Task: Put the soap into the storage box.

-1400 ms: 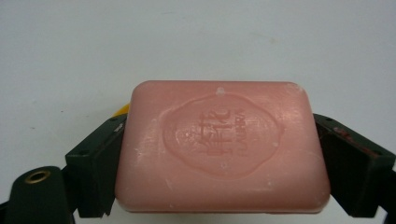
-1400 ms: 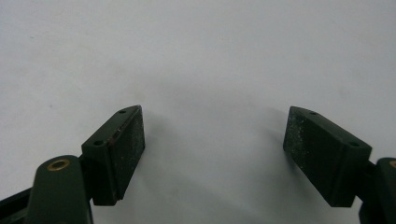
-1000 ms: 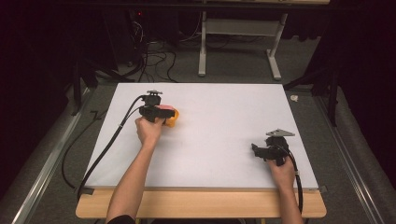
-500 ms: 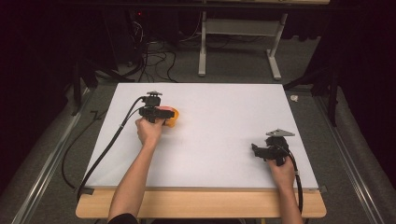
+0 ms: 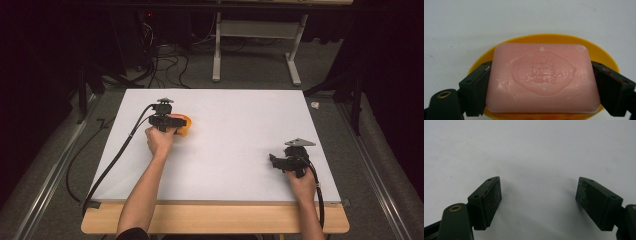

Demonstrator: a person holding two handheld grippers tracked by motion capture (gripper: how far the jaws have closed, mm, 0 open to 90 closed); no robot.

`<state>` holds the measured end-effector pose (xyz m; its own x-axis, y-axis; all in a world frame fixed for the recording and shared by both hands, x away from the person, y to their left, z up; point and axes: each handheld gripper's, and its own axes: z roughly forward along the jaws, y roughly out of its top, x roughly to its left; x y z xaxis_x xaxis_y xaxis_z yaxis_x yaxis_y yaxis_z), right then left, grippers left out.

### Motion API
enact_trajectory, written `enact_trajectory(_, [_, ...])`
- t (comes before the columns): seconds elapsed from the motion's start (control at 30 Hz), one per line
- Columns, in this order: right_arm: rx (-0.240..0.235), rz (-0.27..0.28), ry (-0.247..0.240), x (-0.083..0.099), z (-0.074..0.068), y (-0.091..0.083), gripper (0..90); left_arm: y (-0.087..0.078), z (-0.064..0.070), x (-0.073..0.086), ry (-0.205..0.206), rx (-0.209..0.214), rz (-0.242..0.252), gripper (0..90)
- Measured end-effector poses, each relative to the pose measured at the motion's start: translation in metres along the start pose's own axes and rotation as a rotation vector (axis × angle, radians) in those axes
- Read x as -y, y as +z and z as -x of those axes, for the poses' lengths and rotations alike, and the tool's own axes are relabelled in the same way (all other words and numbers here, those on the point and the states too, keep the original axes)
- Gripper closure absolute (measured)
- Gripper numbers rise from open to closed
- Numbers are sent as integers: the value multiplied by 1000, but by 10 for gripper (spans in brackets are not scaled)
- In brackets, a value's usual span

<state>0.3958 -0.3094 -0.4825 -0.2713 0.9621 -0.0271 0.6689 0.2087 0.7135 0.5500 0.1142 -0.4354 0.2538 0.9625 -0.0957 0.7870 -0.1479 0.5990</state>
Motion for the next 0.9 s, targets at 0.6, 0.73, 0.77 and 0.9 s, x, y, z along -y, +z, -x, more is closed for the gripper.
enact_trajectory(0.6, [0,0,0,0,0,0,212,-19,-3,-3,-4,29,76,148])
enact_trajectory(0.73, [0,0,-2,0,0,0,212,-25,-3,-2,10,45,87,150])
enact_trajectory(0.77, [0,0,-2,0,0,0,212,-27,-3,-2,15,46,90,151])
enact_trajectory(0.9, [0,0,0,0,0,0,212,-35,-3,0,31,52,109,156])
